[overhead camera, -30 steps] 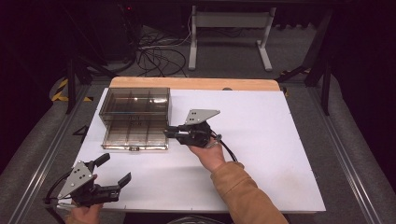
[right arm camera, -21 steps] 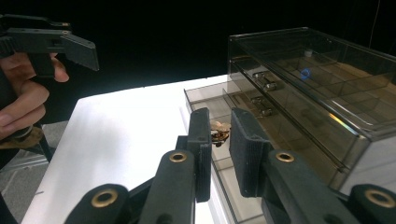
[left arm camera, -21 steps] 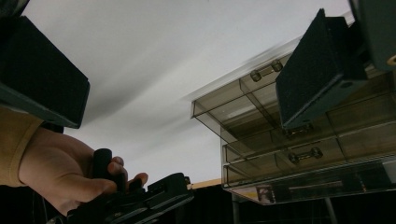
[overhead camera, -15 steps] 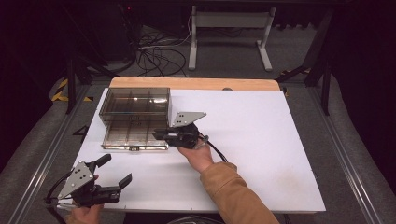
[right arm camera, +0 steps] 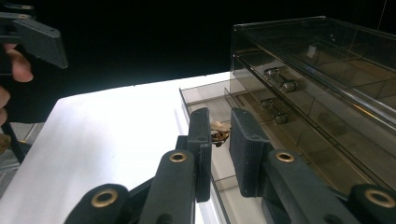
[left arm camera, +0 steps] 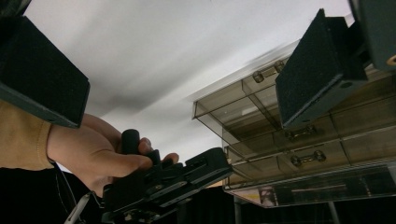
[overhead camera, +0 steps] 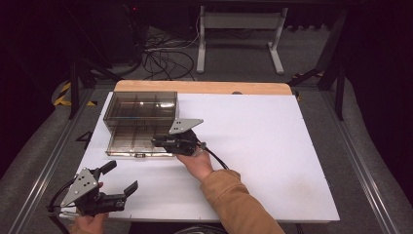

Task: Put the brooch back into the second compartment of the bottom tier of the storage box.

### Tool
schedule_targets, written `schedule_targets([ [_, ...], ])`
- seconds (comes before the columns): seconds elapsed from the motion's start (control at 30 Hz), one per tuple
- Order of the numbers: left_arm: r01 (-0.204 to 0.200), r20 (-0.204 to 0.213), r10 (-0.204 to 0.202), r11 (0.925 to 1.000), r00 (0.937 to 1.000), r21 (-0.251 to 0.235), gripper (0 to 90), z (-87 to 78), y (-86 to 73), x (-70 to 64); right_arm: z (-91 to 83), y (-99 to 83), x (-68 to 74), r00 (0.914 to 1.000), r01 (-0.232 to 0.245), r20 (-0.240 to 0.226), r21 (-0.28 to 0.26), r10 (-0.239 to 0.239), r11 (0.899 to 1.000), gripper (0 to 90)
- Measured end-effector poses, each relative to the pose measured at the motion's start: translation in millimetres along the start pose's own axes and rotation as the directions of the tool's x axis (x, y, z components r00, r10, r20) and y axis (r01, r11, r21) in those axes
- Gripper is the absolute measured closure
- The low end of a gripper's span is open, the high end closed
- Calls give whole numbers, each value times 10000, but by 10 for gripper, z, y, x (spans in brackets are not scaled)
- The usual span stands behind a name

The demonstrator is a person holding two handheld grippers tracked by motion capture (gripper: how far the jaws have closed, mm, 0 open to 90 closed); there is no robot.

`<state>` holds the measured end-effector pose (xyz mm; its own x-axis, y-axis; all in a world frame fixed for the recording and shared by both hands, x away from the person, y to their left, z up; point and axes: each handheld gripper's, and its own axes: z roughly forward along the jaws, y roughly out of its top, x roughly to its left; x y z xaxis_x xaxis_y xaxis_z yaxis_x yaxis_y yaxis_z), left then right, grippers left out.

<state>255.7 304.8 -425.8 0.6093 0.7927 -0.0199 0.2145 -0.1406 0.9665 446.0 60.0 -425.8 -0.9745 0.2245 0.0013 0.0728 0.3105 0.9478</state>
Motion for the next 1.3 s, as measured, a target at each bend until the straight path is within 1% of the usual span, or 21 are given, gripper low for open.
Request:
schedule_targets([
  [0.23,54,-14,-54,10000,10000,-55,39,-2,-4,11,169,-37,-9,10000,7,63,157,-8,9999,791],
  [0.5,70,6,-70,10000,10000,-54,39,2,-5,10,317,-120,-13,9999,72,133,538,-79,9985,791],
  [0.6,91,29,-91,10000,10000,-12,39,9,-7,8,353,-141,-29,9998,9,218,642,-23,9979,791],
  [0.63,43,39,-43,10000,10000,8,39,11,-6,9,364,-145,-33,9997,-15,245,678,-1,9977,791],
  [0.93,-17,21,17,10000,10000,29,39,17,-8,8,474,-196,-10,9989,267,368,1032,-307,9943,789],
  [1.07,-72,4,72,9999,10000,88,39,18,-5,5,494,-203,0,9985,327,402,1091,-373,9935,789],
  [1.3,-28,-23,28,9999,10000,104,40,25,-7,2,517,-225,1,9980,336,492,1219,-398,9920,789],
])
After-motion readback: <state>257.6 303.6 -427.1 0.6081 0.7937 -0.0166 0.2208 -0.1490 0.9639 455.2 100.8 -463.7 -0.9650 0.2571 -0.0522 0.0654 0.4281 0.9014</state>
